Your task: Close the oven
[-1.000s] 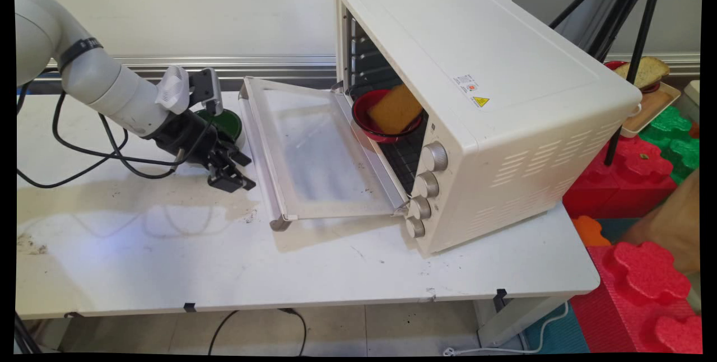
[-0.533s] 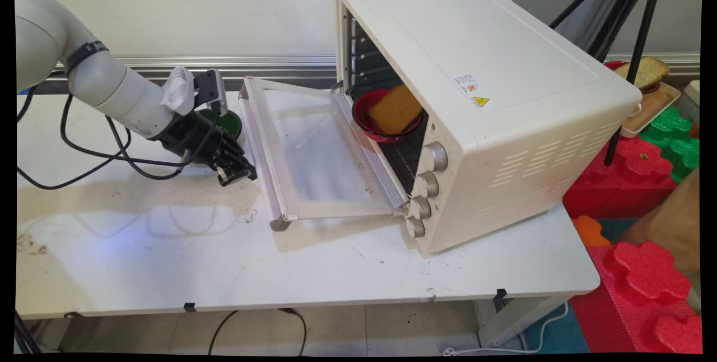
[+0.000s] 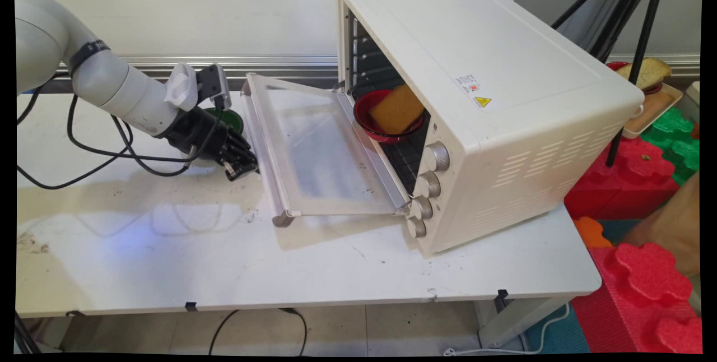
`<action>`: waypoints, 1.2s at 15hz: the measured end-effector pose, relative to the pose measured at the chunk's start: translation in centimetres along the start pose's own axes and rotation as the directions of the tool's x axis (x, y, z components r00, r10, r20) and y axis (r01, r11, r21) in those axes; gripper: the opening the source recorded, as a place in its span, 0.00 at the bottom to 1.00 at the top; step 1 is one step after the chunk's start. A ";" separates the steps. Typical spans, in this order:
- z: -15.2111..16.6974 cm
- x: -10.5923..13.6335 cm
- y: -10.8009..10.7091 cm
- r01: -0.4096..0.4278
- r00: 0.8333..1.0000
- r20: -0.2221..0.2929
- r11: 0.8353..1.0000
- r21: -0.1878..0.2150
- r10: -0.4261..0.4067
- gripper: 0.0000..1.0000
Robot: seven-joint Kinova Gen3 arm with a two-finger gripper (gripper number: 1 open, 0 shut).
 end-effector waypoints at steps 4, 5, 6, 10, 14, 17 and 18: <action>-0.5 0.5 0.0 0.006 0.999 -0.054 1.000 0.012 -0.005 0.00; -0.9 0.5 0.1 0.010 0.998 -0.069 1.000 0.018 -0.009 0.00; -1.0 0.7 0.1 0.011 0.997 -0.078 1.000 0.020 -0.009 0.00; -1.8 2.0 0.1 0.008 0.992 -0.123 1.000 0.029 -0.005 0.00; -3.4 2.7 0.1 0.018 0.986 -0.167 0.999 0.049 -0.009 0.00; -4.5 3.8 -0.1 0.015 0.979 -0.204 0.998 0.060 -0.002 0.00; -4.8 4.2 -0.2 0.012 0.977 -0.215 0.998 0.063 0.002 0.00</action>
